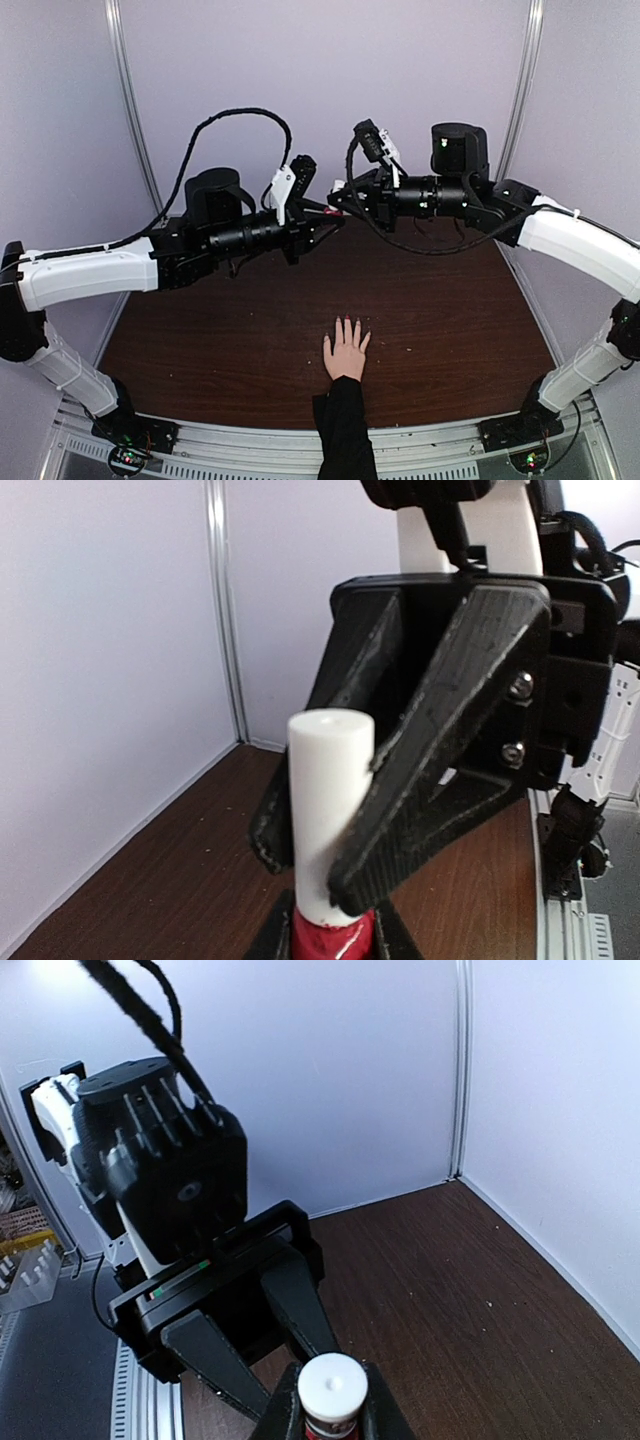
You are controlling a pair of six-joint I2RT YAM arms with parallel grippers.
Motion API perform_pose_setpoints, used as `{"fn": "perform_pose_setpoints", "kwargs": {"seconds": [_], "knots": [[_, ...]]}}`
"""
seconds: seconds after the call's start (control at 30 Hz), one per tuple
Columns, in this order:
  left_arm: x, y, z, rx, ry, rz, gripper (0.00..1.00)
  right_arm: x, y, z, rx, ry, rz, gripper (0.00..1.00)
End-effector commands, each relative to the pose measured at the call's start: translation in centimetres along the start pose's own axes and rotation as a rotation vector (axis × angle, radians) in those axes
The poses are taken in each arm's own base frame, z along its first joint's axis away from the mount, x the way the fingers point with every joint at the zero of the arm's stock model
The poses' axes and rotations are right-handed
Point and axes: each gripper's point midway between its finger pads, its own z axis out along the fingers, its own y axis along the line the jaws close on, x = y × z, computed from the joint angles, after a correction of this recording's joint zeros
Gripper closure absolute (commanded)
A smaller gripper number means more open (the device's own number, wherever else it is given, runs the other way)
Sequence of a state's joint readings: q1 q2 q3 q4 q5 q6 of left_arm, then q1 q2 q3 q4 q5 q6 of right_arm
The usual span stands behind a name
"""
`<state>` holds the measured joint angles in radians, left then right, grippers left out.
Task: Paint the nails
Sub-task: Screw the nail polish bottle cap onto the nail polish bottle.
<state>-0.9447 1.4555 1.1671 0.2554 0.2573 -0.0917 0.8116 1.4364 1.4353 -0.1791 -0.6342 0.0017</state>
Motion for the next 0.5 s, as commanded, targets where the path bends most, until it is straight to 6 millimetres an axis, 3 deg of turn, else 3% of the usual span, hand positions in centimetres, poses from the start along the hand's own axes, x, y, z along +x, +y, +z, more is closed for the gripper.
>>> {"fn": "perform_pose_setpoints", "kwargs": {"seconds": [0.0, 0.47], "knots": [[-0.9, 4.4, 0.2, -0.236, -0.033, 0.053, 1.00, 1.6, -1.6, 1.4, 0.109, 0.024, 0.105, 1.00], [1.1, 8.4, 2.3, -0.562, 0.048, 0.102, 1.00, 2.8, -5.6, 3.2, 0.372, -0.004, 0.216, 1.00]]}}
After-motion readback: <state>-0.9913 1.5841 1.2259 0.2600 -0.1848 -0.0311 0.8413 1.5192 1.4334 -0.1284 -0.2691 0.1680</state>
